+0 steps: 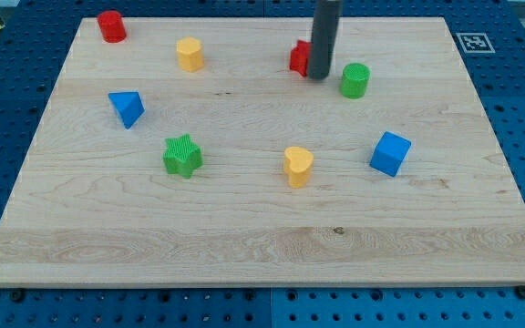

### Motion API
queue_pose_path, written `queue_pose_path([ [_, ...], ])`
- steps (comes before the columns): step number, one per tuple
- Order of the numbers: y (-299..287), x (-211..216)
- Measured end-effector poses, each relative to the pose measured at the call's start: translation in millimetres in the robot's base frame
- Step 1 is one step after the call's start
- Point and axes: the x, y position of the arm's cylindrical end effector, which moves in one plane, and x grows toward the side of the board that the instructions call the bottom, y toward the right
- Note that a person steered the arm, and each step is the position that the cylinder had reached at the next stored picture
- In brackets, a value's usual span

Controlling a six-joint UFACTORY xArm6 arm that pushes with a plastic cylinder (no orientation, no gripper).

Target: Move the red star to the top center

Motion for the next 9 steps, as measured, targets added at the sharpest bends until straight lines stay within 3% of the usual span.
queue_pose_path([
  [2,-44.4,-55.4],
  [5,28.9,-77.0],
  [9,-54.4,-96.9],
])
